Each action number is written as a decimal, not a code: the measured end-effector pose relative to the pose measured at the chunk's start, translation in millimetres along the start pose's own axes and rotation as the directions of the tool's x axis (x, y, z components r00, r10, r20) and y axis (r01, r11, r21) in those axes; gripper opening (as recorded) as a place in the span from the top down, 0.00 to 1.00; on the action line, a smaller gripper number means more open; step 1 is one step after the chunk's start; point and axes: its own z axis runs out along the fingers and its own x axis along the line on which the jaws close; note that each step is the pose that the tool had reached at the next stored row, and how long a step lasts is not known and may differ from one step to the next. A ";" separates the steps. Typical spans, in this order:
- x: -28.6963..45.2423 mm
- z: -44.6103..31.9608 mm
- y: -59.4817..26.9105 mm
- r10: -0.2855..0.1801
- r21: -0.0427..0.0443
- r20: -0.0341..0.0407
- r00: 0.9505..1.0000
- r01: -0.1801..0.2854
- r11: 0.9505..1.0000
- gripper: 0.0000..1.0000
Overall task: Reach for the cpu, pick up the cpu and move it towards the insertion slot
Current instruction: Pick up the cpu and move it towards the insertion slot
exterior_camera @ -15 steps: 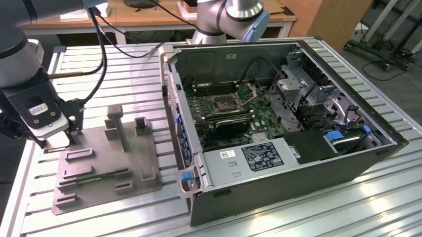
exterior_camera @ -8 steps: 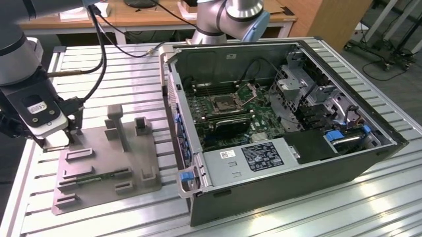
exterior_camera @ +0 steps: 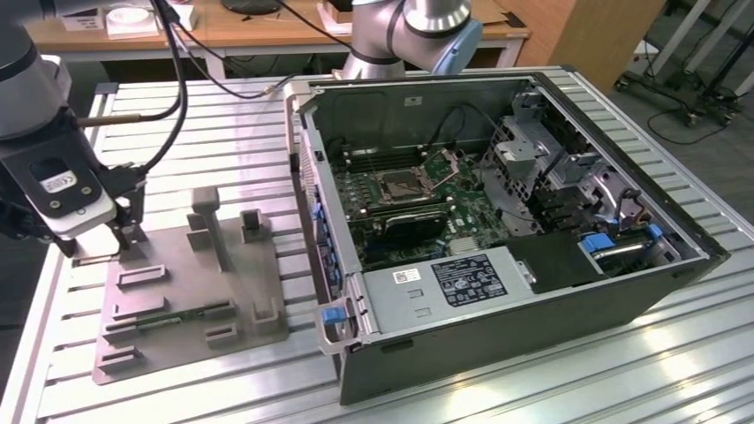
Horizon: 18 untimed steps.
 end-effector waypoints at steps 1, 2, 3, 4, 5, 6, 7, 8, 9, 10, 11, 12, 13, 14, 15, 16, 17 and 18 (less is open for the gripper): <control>0.0 -0.6 0.0 0.000 0.000 0.000 1.000 0.000 1.000 0.46; 0.0 -1.0 0.1 0.000 0.000 0.000 1.000 0.000 1.000 0.46; 0.0 -1.6 0.1 0.000 0.000 0.000 1.000 0.000 1.000 0.46; 0.0 -2.1 0.1 0.000 0.000 0.000 1.000 0.000 1.000 0.46; 0.0 -2.7 0.2 0.000 0.000 0.000 1.000 0.000 1.000 0.46; 0.0 -3.3 0.2 0.000 0.000 0.000 1.000 0.000 1.000 0.46; 0.0 -3.8 0.2 0.000 0.000 0.000 1.000 0.000 1.000 0.46; 0.1 -4.3 0.2 0.000 0.000 0.000 1.000 0.000 1.000 0.46; 0.1 -4.9 0.3 0.000 0.000 0.000 1.000 0.000 1.000 0.46; 0.1 -5.4 0.3 0.000 0.000 0.000 1.000 0.000 1.000 0.46; 0.1 -5.9 0.3 0.000 -0.001 0.000 1.000 0.000 1.000 0.46; 0.1 -6.4 0.4 0.000 -0.001 0.000 1.000 0.000 1.000 0.46; 0.1 -7.1 0.4 0.000 -0.001 0.000 1.000 0.000 1.000 0.46; 0.1 -7.6 0.4 0.000 -0.001 0.000 1.000 0.000 1.000 0.46; 0.1 -8.1 0.4 0.000 -0.001 0.000 1.000 0.000 1.000 0.46; 0.1 -8.7 0.5 0.000 -0.001 0.000 1.000 0.000 1.000 0.46; 0.1 -9.2 0.5 0.000 -0.001 0.000 1.000 0.000 1.000 0.46; 0.1 -9.8 0.5 0.000 -0.001 0.000 1.000 0.000 1.000 0.46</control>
